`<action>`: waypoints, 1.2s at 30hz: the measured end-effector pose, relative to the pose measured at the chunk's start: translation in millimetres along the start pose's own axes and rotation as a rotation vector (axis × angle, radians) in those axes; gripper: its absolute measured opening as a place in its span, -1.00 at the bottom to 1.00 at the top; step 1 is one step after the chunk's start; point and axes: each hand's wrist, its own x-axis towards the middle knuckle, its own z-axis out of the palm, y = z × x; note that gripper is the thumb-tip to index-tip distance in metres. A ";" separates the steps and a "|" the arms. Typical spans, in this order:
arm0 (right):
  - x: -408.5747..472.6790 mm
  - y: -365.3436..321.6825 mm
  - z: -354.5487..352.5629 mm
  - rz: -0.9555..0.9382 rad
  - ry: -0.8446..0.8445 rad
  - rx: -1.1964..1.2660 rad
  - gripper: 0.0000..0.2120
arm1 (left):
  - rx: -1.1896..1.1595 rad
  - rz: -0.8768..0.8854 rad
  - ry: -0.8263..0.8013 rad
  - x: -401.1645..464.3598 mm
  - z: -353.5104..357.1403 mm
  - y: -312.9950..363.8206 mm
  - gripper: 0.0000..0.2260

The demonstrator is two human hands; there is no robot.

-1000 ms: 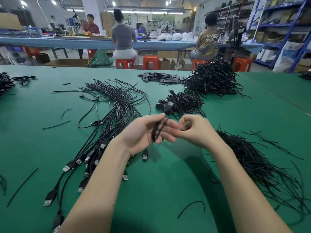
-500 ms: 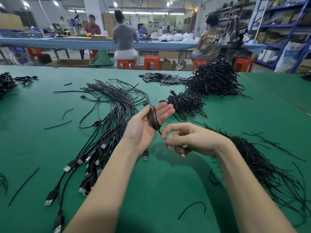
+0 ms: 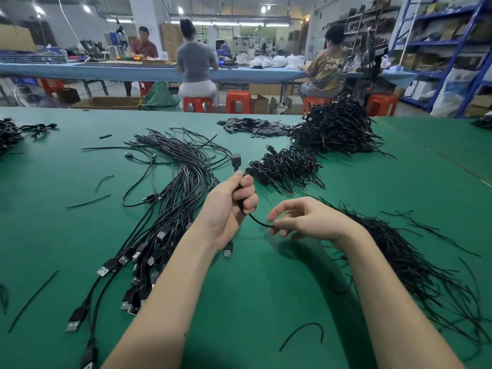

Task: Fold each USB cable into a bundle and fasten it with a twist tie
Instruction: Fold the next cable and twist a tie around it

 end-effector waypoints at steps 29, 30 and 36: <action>1.3 -9.2 1.8 -0.240 -0.126 0.643 -0.68 | -0.006 0.008 -0.263 -1.7 -2.7 -1.1 -0.69; 1.6 -9.9 1.9 -0.250 -0.068 0.610 -0.74 | 0.022 0.000 -0.278 -2.0 -2.7 -1.5 -0.69; 10.7 -23.4 16.1 -0.338 0.522 0.077 -0.86 | 0.416 0.186 -0.030 6.0 13.7 -17.1 -0.65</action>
